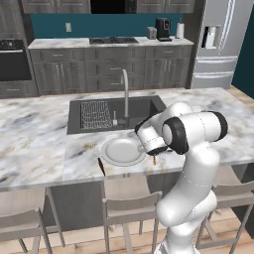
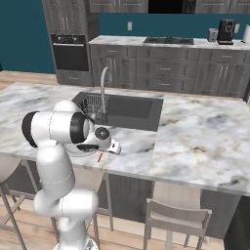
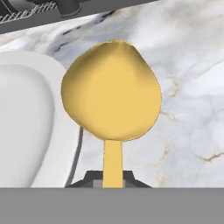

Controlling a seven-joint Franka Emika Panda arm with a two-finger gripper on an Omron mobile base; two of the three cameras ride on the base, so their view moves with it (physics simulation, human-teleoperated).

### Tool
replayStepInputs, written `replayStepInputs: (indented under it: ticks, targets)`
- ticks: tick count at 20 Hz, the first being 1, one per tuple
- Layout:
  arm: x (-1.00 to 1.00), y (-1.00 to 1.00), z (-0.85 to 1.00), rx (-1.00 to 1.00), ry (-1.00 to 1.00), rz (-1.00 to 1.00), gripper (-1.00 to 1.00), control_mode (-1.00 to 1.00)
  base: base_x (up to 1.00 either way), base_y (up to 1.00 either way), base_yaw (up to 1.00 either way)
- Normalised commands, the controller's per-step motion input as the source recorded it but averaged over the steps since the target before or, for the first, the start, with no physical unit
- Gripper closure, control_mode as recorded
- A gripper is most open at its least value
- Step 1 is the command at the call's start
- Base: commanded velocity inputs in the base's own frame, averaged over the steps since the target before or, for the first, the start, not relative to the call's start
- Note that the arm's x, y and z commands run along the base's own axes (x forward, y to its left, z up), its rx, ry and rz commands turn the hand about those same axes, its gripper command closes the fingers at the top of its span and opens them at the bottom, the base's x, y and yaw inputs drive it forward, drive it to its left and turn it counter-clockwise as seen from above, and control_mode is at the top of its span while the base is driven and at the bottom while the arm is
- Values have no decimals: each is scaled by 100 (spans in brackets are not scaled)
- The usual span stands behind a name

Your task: Take the fork and place it on the left side of the plate. Then take the spoon and place it on the right side of the plate. Make sure they're directly next to the plate.

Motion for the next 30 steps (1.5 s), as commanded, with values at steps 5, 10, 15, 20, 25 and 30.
replayStepInputs:
  ticks: [5, 10, 15, 20, 25, 30]
  targets:
    - [24, -1, 0, 3, 0, 0, 100, -100, 0, 0, 0]
    - [29, 0, 0, 3, 0, 0, 100, -100, 0, 0, 0]
    - [36, 0, 0, 1, 0, 0, -100, -100, 0, 0, 0]
    - [39, 0, 0, 0, 0, 0, -100, -100, 0, 0, 0]
    - [21, 0, 0, 2, 0, 0, -100, -100, 0, 0, 0]
    - [5, 0, 0, 5, 0, 2, -100, -100, 0, 0, 0]
